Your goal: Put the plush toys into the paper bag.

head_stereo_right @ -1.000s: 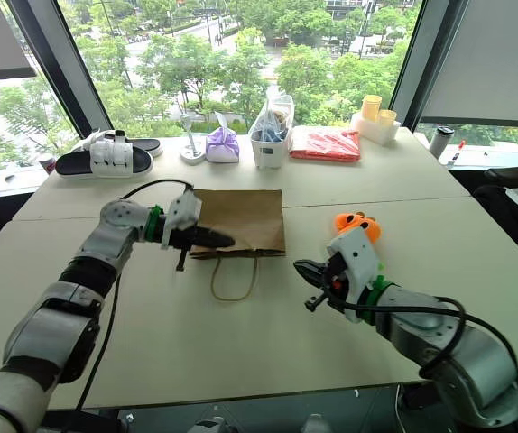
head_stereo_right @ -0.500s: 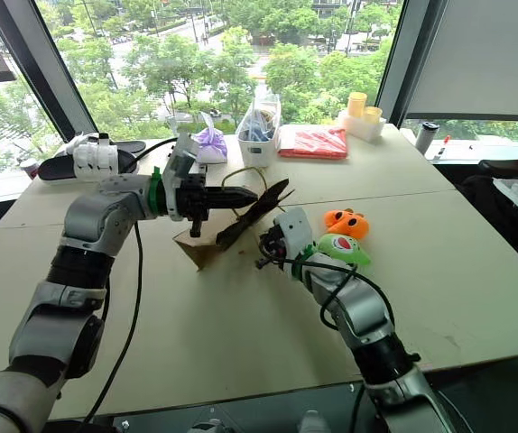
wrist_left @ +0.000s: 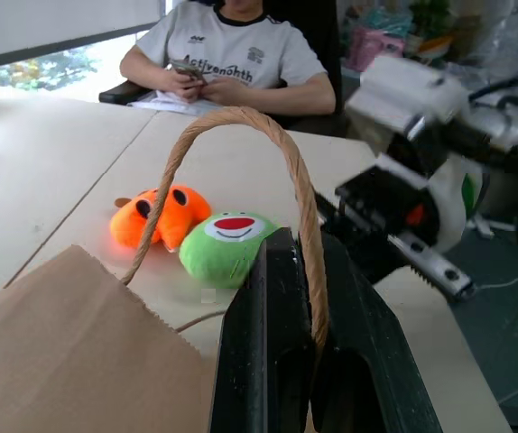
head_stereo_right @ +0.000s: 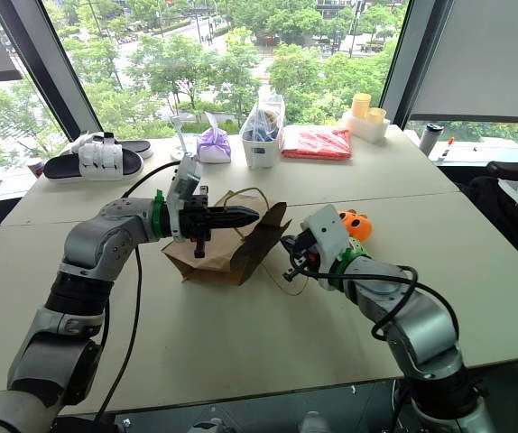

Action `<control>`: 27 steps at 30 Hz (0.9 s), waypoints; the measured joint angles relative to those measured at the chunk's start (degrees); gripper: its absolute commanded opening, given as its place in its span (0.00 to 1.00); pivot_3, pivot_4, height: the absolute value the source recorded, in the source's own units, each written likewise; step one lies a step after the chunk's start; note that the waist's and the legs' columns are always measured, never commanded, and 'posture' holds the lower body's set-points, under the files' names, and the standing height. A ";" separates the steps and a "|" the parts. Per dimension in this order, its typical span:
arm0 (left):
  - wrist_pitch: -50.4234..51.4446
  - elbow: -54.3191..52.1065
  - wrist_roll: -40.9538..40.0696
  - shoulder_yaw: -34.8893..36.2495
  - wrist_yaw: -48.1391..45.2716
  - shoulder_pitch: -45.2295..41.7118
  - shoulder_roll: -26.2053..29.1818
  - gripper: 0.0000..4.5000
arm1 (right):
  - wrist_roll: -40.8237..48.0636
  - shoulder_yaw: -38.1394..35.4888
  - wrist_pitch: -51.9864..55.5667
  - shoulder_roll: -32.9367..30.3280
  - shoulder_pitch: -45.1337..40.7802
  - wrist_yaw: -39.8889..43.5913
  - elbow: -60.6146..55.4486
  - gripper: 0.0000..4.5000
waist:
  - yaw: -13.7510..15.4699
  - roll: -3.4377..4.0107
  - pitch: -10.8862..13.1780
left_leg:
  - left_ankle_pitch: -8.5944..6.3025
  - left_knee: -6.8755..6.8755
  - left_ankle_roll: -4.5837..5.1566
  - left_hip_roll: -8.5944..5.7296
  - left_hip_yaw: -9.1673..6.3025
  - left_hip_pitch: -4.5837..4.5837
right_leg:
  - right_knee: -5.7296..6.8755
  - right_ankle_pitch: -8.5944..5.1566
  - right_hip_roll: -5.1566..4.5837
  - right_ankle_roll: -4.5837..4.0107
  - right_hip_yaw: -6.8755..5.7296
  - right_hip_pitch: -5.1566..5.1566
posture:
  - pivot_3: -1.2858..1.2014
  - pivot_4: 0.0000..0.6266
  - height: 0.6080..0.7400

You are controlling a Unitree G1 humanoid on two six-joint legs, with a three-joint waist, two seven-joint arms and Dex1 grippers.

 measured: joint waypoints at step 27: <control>10.66 1.31 -12.77 13.34 8.99 -5.26 9.58 0.00 | -7.74 12.36 -21.73 17.87 -4.44 7.83 40.44 0.00 | -0.27 0.01 -0.01 | 0.14 -0.02 -0.25 -0.03 0.03 0.03 | 0.29 0.00 -0.02 -0.01 0.03 -0.15 | 0.52 0.24 1.00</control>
